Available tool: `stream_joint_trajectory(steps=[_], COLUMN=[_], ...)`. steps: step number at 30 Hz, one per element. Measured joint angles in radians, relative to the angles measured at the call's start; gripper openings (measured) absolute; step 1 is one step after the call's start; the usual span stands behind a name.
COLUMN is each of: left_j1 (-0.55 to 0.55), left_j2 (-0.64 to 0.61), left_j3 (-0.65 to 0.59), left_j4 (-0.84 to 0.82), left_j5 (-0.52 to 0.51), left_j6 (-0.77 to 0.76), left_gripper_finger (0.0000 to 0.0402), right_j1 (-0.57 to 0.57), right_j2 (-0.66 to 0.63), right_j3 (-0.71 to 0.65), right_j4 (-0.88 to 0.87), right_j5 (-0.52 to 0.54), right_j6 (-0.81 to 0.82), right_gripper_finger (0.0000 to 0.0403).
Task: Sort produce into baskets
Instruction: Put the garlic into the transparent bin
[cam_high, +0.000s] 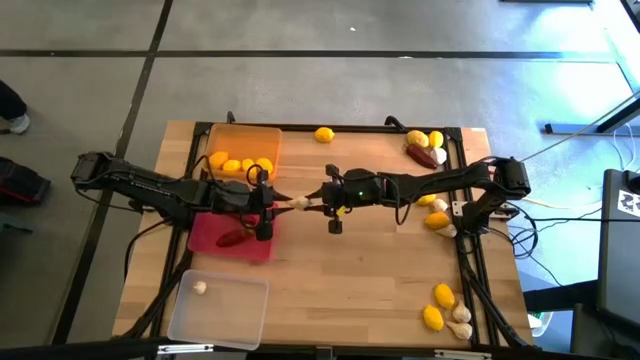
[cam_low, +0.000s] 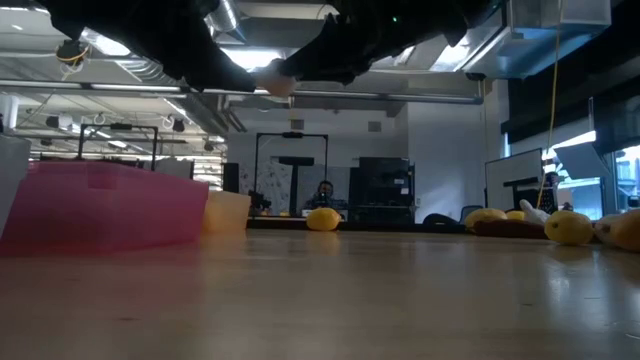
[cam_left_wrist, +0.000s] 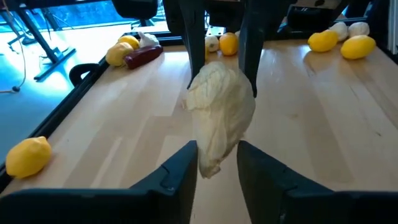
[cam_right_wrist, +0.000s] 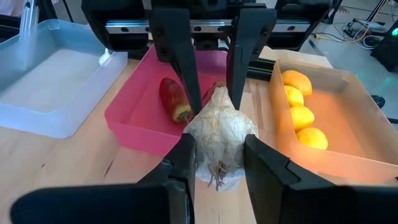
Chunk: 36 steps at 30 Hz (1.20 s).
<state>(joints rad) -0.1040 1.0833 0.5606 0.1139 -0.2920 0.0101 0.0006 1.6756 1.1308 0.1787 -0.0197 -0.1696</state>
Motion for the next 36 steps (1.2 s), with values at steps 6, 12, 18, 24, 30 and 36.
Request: stream_joint_trajectory(steps=[6,12,18,24,30,36], left_j1=[0.001,0.001,0.001,-0.017,-0.07,-0.118], left_j2=[0.0,0.0,0.0,-0.005,-0.005,-0.004], left_j3=[0.0,0.0,-0.001,0.083,0.2,0.322], left_j4=[0.001,-0.001,-0.004,-0.117,-0.349,-0.632], left_j5=[0.0,0.0,-0.002,0.003,0.005,0.004], left_j6=[0.016,0.023,0.049,0.025,-0.002,-0.122], left_gripper_finger=[0.0063,0.0025,0.0005,0.0005,0.0006,0.0007], right_j1=[0.0,-0.001,0.0,-0.002,-0.002,-0.001], right_j2=[0.0,0.005,0.01,-0.057,-0.124,-0.13], right_j3=[0.0,0.0,0.0,0.0,0.0,0.0], right_j4=[-0.001,-0.001,-0.007,-0.158,-0.354,-0.515], right_j5=[0.0,0.012,0.028,0.049,0.12,0.199], right_j6=[0.0,0.011,0.034,0.031,0.025,0.051], right_gripper_finger=[0.0094,0.0094,0.0137,0.0213,0.0235,0.0229])
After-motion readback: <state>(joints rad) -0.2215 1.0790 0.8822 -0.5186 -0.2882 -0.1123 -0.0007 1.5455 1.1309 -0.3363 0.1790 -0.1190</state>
